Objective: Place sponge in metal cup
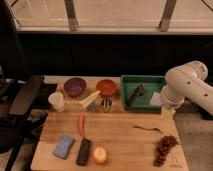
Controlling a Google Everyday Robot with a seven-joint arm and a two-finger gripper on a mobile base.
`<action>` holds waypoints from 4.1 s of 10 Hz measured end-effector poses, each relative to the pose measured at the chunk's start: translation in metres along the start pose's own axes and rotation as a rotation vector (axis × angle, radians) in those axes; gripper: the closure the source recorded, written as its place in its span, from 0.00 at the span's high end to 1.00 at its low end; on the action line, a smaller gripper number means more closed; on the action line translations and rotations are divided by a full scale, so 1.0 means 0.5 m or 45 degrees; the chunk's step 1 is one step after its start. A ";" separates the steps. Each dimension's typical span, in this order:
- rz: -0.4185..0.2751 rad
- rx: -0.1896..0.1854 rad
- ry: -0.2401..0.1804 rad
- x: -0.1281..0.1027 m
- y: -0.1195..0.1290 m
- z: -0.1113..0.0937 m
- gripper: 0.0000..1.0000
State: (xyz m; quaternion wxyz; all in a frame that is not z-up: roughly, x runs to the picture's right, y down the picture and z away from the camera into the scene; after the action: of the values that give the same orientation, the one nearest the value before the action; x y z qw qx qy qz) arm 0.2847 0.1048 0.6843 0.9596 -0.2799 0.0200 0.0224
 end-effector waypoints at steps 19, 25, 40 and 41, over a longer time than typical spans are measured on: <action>0.000 0.000 0.000 0.000 0.000 0.000 0.65; -0.317 0.059 -0.014 -0.081 -0.072 -0.079 0.65; -1.138 0.003 -0.313 -0.482 0.012 -0.060 0.65; -1.187 -0.002 -0.337 -0.522 0.023 -0.054 0.65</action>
State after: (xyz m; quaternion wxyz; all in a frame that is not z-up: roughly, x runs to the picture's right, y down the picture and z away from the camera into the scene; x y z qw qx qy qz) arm 0.0227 0.0919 0.6687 0.8614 -0.2547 -0.2300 -0.3744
